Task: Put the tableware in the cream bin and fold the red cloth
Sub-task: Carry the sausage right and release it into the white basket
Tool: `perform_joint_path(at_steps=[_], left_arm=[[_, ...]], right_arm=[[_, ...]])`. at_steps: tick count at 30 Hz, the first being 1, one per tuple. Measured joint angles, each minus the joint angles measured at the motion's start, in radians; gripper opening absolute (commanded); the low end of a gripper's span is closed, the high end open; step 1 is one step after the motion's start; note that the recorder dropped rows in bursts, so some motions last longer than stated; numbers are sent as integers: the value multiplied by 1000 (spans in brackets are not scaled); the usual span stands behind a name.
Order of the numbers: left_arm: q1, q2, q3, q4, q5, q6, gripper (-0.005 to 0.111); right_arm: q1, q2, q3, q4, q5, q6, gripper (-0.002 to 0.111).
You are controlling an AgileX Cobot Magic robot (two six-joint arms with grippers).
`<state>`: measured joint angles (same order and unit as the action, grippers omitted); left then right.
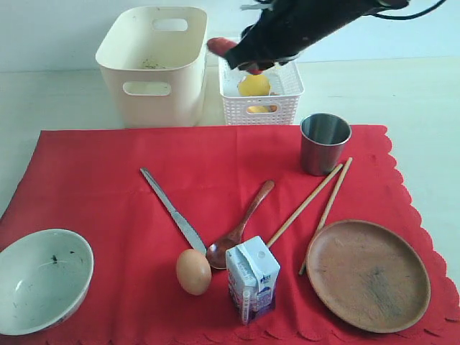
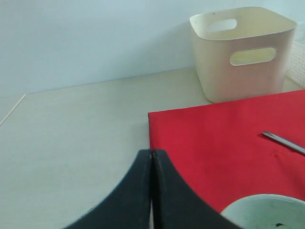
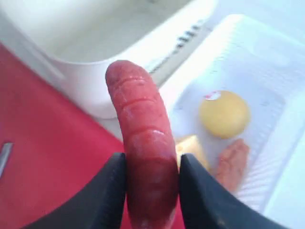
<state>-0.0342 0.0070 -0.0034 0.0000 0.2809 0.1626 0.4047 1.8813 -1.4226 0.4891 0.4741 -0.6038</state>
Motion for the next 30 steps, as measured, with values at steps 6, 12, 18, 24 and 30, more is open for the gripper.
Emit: perform_joint_path(at_steps=[6, 12, 18, 24, 30], left_arm=[[0, 0, 0, 0, 0, 0, 0], [0, 0, 0, 0, 0, 0, 0], [0, 0, 0, 0, 0, 0, 0], [0, 0, 0, 0, 0, 0, 0], [0, 0, 0, 0, 0, 0, 0]], right_arm=[[-64, 105, 17, -1, -262, 92, 0], [-64, 234, 18, 7, -510, 234, 0], [-64, 255, 18, 7, -543, 238, 0], [-64, 255, 18, 7, -584, 238, 0], [-64, 255, 18, 7, -589, 238, 1]])
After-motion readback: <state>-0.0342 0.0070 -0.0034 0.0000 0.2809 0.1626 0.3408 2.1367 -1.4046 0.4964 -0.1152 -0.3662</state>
